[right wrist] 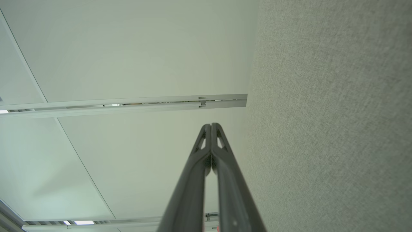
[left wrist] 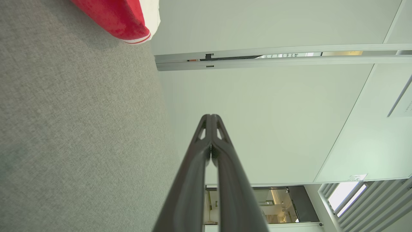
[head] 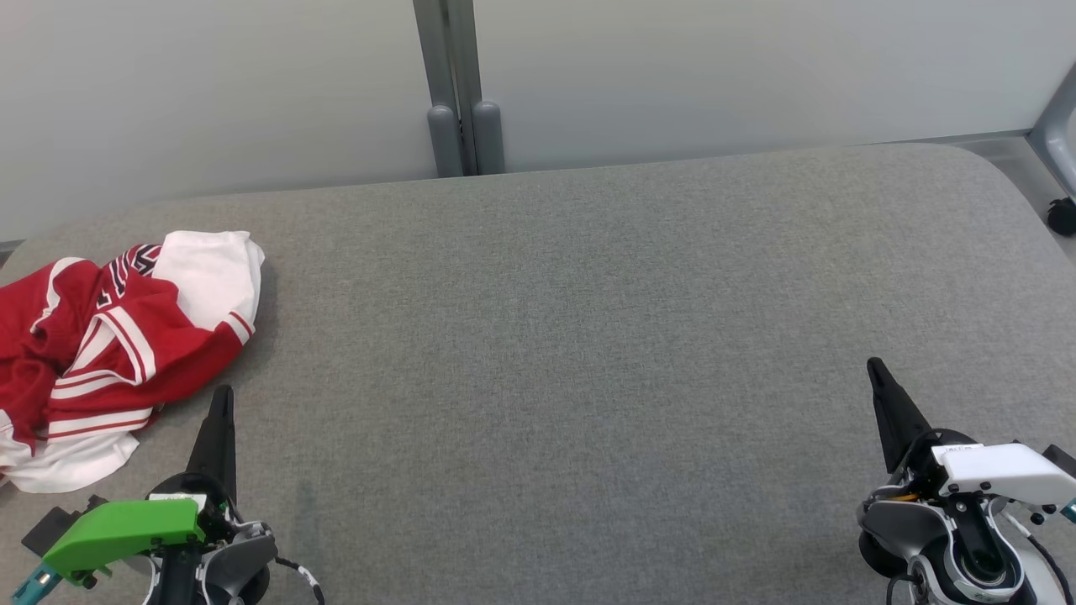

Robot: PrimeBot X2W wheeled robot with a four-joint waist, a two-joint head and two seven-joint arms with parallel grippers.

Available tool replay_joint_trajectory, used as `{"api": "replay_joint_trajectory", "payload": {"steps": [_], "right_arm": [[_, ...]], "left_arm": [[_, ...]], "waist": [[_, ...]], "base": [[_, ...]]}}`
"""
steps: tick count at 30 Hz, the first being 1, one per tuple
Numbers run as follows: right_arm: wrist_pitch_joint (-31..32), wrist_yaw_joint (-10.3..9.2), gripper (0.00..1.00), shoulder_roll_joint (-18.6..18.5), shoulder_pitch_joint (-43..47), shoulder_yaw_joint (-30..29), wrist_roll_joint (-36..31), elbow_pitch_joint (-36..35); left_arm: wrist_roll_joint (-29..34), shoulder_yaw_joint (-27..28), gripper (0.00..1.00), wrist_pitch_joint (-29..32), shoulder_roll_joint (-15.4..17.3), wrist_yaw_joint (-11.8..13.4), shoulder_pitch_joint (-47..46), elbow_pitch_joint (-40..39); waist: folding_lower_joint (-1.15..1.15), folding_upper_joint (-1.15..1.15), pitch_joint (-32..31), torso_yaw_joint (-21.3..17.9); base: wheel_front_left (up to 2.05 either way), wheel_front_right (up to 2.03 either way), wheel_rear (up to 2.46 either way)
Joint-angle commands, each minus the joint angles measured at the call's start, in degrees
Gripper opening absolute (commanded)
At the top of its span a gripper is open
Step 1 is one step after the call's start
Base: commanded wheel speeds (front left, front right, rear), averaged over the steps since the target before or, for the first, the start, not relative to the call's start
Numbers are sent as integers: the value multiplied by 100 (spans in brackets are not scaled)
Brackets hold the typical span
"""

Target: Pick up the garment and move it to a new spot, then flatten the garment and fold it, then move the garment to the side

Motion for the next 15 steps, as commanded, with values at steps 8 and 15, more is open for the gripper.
{"api": "replay_joint_trajectory", "payload": {"steps": [8,15], "right_arm": [[11,3,0,-6,47,-1,42,-29],[11,3,0,-6,47,0,42,-29]], "left_arm": [[0,12,0,15,4,-27,-64,-10],[0,12,0,15,4,-27,-64,-10]], "waist": [[0,0,0,0],[0,0,0,0]], "base": [[0,0,0],[0,0,0]]}}
